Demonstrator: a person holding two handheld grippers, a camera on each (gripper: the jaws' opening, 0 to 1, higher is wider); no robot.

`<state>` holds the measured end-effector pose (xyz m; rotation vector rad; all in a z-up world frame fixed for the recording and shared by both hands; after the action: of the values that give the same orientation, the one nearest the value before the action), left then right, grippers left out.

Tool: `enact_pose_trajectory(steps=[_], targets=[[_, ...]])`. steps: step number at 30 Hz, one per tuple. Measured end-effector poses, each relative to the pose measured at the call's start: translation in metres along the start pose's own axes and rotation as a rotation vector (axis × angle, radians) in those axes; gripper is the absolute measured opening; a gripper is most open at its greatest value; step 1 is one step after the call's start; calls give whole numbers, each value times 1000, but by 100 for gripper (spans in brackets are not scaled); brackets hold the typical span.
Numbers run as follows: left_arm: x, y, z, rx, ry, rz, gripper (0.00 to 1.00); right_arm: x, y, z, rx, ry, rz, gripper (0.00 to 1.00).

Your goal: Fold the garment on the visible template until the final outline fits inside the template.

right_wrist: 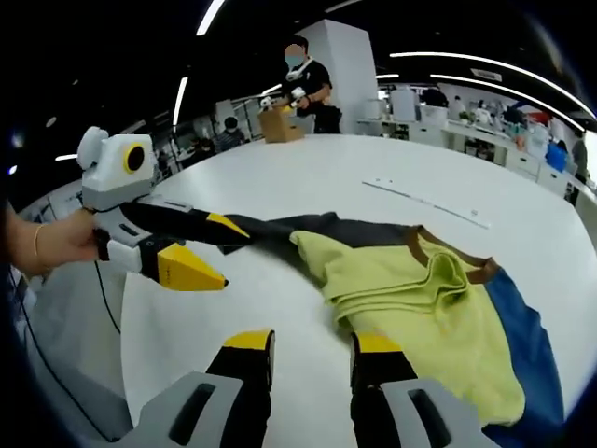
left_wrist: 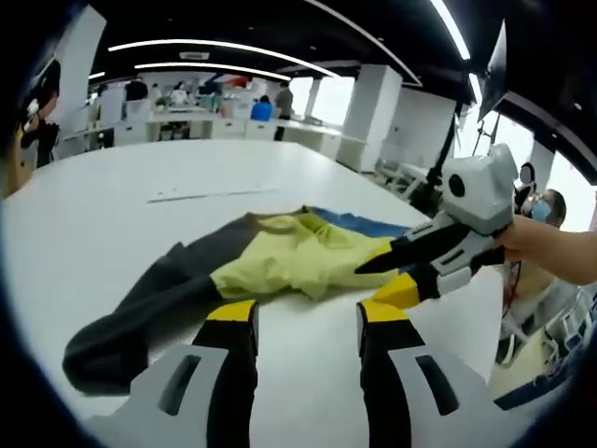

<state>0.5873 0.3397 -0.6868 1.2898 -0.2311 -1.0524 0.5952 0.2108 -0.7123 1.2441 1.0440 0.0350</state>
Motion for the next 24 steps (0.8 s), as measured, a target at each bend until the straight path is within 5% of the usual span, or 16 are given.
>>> enact_pose_trajectory(steps=[24], targets=[[63, -5, -12, -121, 28, -53, 19, 35, -8, 1, -17, -76, 21, 21]])
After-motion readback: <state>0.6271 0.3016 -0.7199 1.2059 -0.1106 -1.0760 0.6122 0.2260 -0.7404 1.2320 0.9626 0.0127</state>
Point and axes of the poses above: the point that each gripper's makers call its tool centre point, and the gripper's own axes: x roughly forward along the fingers, z roughly to its right, y roughly out of its top, the point moved 5 cm from there along -x, roughly backward along the fingers, and after that the axes turned 11 degrees about -y, right-handed, at the moved point
